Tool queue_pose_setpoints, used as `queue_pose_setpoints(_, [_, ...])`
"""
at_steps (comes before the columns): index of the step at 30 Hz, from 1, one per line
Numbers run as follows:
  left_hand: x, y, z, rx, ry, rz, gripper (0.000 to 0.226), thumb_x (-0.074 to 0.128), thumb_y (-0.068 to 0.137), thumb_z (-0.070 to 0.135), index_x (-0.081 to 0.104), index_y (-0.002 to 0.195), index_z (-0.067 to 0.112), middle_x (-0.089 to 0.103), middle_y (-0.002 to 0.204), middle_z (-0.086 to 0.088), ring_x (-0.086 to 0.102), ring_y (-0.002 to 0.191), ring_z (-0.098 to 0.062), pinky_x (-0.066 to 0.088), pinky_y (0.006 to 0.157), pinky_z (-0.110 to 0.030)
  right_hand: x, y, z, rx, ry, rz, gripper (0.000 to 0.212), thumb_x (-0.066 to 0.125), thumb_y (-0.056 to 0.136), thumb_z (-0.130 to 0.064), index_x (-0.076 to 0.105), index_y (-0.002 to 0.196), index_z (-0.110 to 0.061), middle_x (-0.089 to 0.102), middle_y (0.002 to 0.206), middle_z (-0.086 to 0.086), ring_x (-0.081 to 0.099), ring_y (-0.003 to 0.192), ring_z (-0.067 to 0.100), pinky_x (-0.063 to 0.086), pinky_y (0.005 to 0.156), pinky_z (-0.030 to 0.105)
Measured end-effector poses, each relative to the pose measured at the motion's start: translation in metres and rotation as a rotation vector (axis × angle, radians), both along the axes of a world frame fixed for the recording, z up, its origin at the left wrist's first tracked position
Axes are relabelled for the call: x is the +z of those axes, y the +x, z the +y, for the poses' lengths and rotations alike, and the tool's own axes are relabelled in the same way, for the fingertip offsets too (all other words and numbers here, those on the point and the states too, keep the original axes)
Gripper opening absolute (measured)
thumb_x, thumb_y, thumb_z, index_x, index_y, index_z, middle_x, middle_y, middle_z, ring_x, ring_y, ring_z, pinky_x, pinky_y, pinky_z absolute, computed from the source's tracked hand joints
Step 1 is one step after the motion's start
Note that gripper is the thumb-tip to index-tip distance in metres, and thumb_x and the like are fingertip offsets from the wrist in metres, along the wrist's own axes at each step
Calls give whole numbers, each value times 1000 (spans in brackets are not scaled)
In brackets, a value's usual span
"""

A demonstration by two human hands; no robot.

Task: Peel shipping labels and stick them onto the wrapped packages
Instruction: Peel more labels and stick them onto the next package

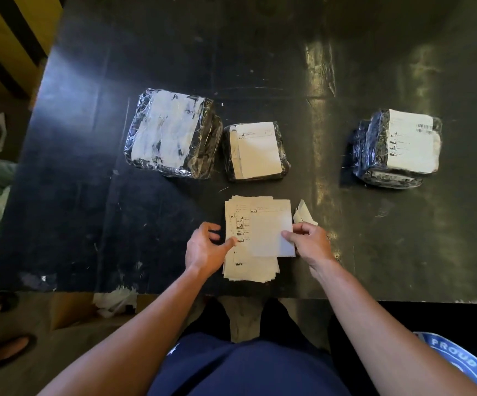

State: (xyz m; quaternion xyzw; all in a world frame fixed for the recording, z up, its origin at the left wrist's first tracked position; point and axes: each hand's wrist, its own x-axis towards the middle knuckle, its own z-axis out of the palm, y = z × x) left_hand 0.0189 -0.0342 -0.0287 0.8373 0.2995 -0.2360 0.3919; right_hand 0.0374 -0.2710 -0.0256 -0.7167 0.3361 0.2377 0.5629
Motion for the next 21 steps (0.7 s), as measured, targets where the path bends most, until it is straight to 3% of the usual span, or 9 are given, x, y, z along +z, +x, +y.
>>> queue_pose_setpoints(3, [18, 4, -2, 65, -14, -139, 41, 78, 91, 49, 64, 121, 26, 70, 109, 7, 69, 92, -6, 57, 77, -28, 25, -1, -5, 56, 84, -113, 5, 80, 91, -12, 78, 94, -10, 78, 100, 8, 72, 101, 22, 60, 93, 36])
queue_pose_setpoints(5, [34, 10, -4, 96, -196, -106, 43, 72, 93, 55, 67, 122, 24, 73, 112, 4, 69, 98, -8, 57, 82, -28, 43, -2, -5, 94, 156, -170, 6, 80, 90, -13, 78, 94, -9, 78, 102, 9, 72, 101, 23, 60, 91, 37])
queue_pose_setpoints(8, [68, 20, -10, 114, -543, 29, 65, 64, 85, 72, 69, 128, 24, 78, 117, 3, 71, 111, -19, 54, 103, -45, 67, -3, -2, 168, 254, -213, 10, 79, 91, -14, 77, 98, -8, 79, 107, 3, 72, 107, 23, 61, 91, 40])
queue_pose_setpoints(11, [100, 26, -14, 102, -777, -50, 49, 67, 91, 55, 69, 131, 25, 78, 124, 4, 72, 117, -23, 52, 108, -52, 88, -5, 6, 243, 297, -256, 6, 79, 90, -14, 77, 95, -12, 79, 107, 0, 72, 109, 21, 61, 91, 38])
queue_pose_setpoints(14, [126, 32, -11, 125, -753, -228, 27, 67, 101, 26, 71, 127, 20, 78, 124, 2, 74, 115, -20, 55, 105, -57, 111, -1, 10, 327, 279, -346, 5, 80, 90, -15, 77, 94, -15, 80, 106, -1, 74, 106, 19, 61, 91, 39])
queue_pose_setpoints(18, [152, 36, -3, 67, -707, -313, 25, 68, 101, 23, 72, 126, 18, 78, 122, -1, 73, 115, -23, 54, 104, -59, 151, 22, 8, 308, 303, -522, 16, 77, 94, -21, 77, 106, -11, 79, 101, 10, 73, 95, 25, 58, 90, 39])
queue_pose_setpoints(21, [164, 35, 3, 55, -678, -349, 25, 71, 99, 23, 74, 123, 18, 79, 122, -2, 72, 117, -25, 50, 108, -61, 181, 39, 5, 327, 349, -595, 15, 72, 97, -17, 76, 108, -6, 78, 98, 13, 70, 87, 23, 54, 79, 26])
